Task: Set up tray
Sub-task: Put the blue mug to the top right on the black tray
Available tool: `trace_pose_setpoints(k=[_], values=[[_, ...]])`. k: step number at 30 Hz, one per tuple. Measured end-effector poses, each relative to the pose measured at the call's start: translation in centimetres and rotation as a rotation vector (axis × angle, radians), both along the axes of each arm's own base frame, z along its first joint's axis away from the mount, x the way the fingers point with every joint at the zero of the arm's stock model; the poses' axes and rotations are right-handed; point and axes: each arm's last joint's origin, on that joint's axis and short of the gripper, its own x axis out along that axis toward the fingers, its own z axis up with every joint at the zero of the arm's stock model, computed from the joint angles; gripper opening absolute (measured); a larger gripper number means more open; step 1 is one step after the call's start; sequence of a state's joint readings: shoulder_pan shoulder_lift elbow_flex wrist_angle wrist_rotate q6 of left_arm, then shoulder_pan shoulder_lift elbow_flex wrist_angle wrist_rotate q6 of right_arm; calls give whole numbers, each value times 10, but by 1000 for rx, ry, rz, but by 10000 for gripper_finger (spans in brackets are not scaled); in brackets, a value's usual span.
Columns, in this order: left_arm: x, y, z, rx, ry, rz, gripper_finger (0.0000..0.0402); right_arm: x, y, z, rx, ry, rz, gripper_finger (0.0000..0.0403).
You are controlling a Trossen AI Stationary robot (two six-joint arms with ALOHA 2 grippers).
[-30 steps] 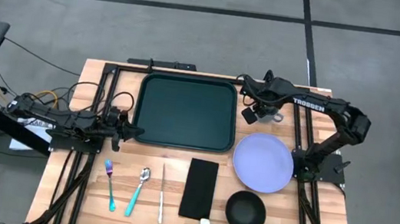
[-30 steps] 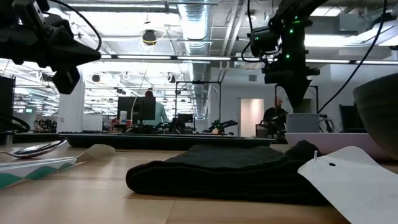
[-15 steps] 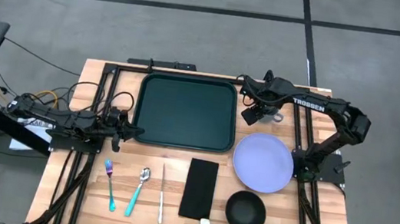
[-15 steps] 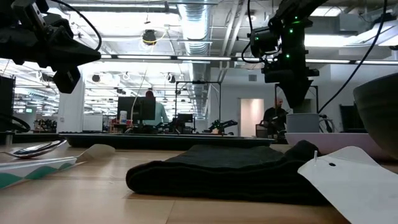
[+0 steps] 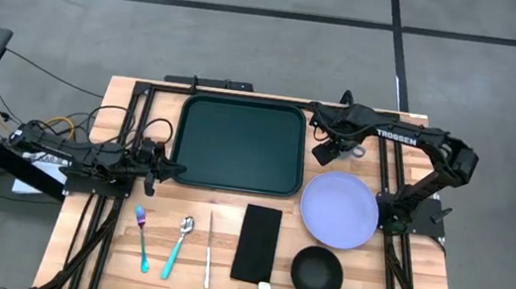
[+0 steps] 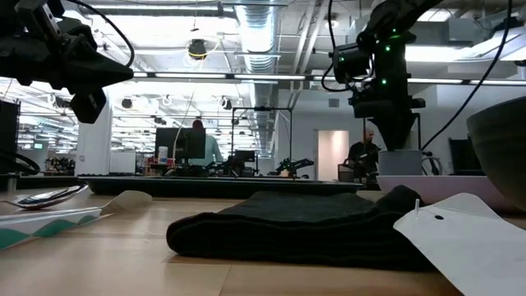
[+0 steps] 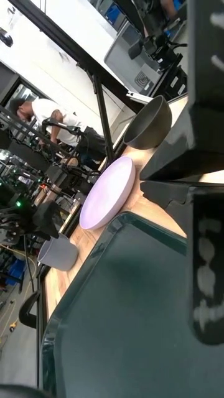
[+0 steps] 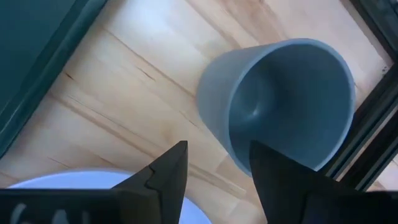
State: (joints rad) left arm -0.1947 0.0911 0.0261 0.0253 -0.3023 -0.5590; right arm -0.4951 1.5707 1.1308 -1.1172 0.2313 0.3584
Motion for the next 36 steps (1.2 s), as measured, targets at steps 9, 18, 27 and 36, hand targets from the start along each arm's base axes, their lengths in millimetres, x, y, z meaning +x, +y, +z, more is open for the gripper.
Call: trace_pose_setpoints(k=[9,18,27,36], values=[[0,0,0,1,1,0,0,2,-6,-3,-6,-23,-18,166],[0,0,0,1,0,0,0,16,-9,-32,37,60,23,156],[0,0,0,0,1,0,0,17,-9,-33,9,76,30,29],[0,1,0,1,0,28,0,30,-17,-9,0,-31,119,5]])
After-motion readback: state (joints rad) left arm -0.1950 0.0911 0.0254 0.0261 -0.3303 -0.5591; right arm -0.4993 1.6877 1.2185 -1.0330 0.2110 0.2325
